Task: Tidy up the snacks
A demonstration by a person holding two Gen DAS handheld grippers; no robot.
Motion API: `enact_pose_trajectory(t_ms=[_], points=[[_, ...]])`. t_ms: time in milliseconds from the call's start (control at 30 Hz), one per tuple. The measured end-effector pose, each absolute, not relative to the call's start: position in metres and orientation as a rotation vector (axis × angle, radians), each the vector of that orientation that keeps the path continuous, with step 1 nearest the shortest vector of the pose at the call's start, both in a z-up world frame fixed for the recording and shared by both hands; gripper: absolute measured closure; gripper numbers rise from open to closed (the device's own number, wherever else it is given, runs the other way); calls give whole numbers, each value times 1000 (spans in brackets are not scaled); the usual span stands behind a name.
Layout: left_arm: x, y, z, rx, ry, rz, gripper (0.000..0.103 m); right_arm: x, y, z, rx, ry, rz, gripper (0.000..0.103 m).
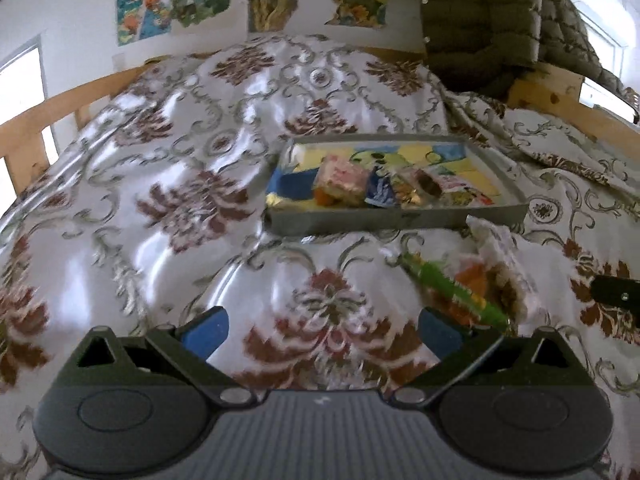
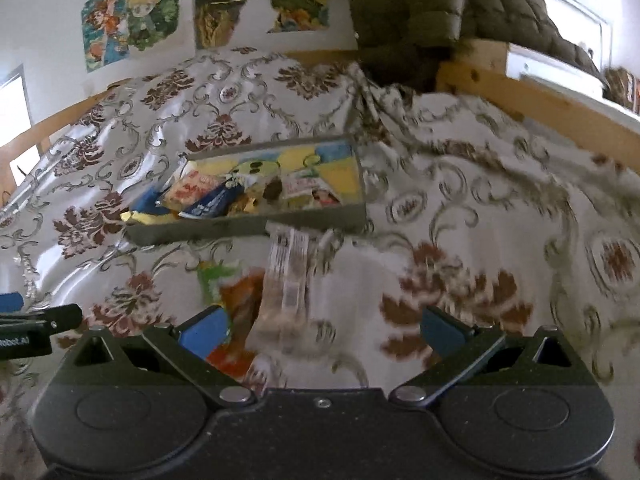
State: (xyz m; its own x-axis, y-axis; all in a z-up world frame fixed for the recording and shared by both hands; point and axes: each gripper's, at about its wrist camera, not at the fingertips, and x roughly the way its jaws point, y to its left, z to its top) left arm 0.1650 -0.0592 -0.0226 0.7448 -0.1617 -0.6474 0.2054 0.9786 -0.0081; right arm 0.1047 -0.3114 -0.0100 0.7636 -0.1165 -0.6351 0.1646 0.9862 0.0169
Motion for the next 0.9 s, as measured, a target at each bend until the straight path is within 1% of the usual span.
enact_pose_trajectory(t_ms=[133,367,633,900], points=[[188,-72,-32,87,701,-249,0,126,-315,-23,52,660,-131,1],[222,-86,-49,6,745,-375,0,144,-307,-40,-84,642,-97,1],[251,-101,-65,-61,781,-394,0,160,-309,-54,-62,669,-102,1],[263,-100,-76,-128,829,-403,0,167,-306,-64,-80,687,-106,1]])
